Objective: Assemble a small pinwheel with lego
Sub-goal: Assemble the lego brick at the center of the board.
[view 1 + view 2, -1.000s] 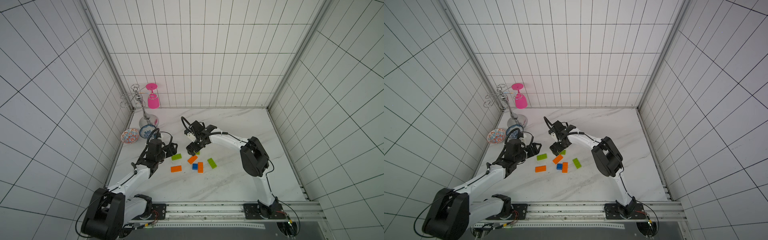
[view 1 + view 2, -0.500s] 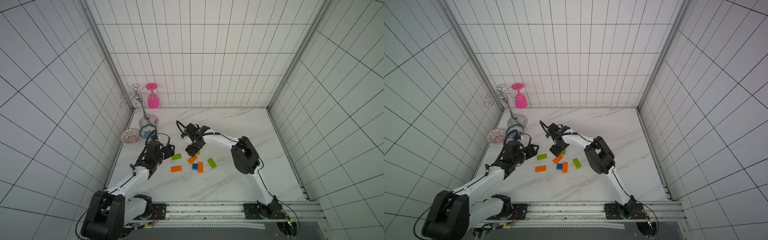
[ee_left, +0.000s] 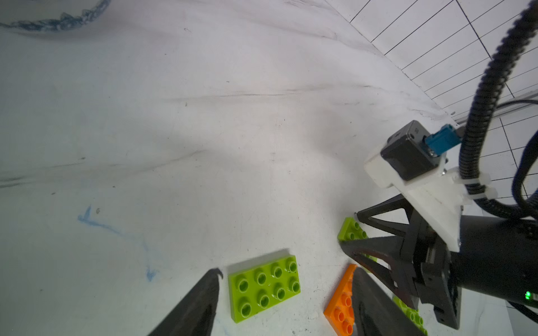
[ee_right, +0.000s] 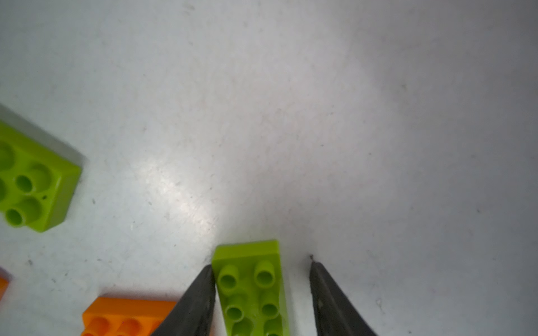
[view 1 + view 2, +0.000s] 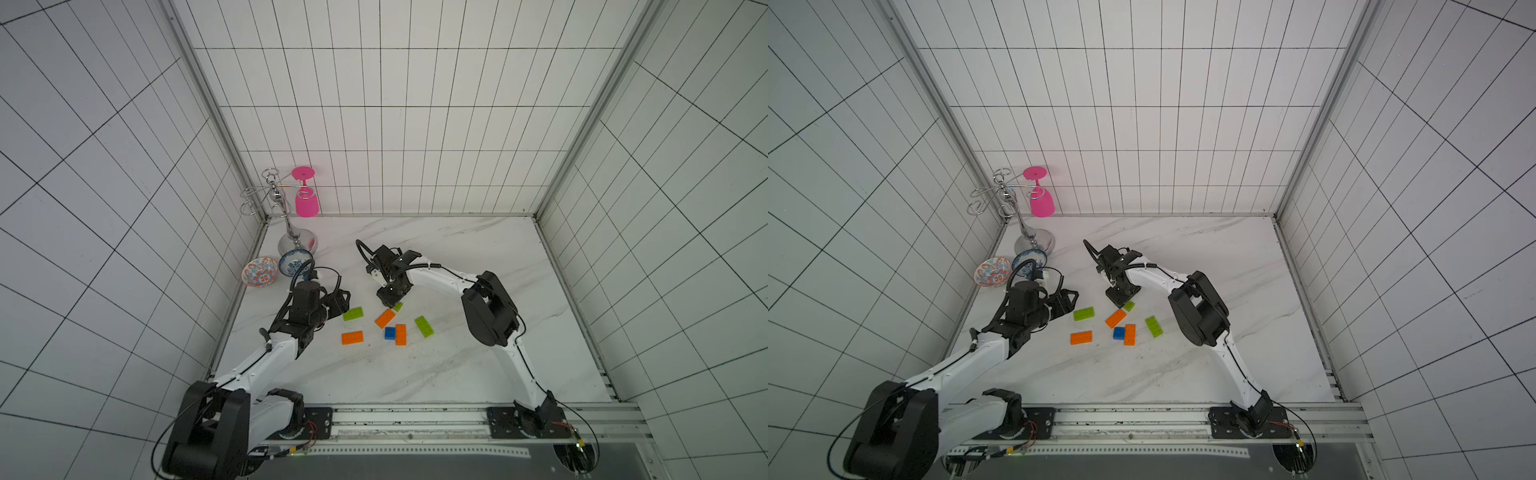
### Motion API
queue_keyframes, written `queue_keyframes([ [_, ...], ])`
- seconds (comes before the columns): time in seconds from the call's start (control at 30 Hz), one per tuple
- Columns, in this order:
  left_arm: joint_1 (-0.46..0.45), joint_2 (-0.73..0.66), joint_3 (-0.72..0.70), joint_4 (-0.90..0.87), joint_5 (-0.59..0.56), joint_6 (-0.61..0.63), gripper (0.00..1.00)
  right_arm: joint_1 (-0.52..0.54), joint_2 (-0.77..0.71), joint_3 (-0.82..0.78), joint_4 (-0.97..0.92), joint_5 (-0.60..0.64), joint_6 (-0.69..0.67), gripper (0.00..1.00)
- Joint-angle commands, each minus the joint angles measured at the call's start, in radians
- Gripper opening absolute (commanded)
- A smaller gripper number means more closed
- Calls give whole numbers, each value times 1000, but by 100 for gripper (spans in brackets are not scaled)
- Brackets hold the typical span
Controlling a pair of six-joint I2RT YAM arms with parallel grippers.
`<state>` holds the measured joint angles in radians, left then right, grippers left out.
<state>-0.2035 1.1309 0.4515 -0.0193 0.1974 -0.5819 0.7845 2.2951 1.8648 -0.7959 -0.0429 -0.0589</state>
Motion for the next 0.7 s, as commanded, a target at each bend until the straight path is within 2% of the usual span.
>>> queue_keyframes([
  [0.0,-12,15,5,21,33,36,73,-26,-43,-81,-36,40,49,49],
  [0.33,-259,136,74,39,-36,82,73,-102,-138,-256,34,41,152,46],
  [0.67,-268,136,70,47,-27,76,73,-67,-193,-350,58,38,235,44],
])
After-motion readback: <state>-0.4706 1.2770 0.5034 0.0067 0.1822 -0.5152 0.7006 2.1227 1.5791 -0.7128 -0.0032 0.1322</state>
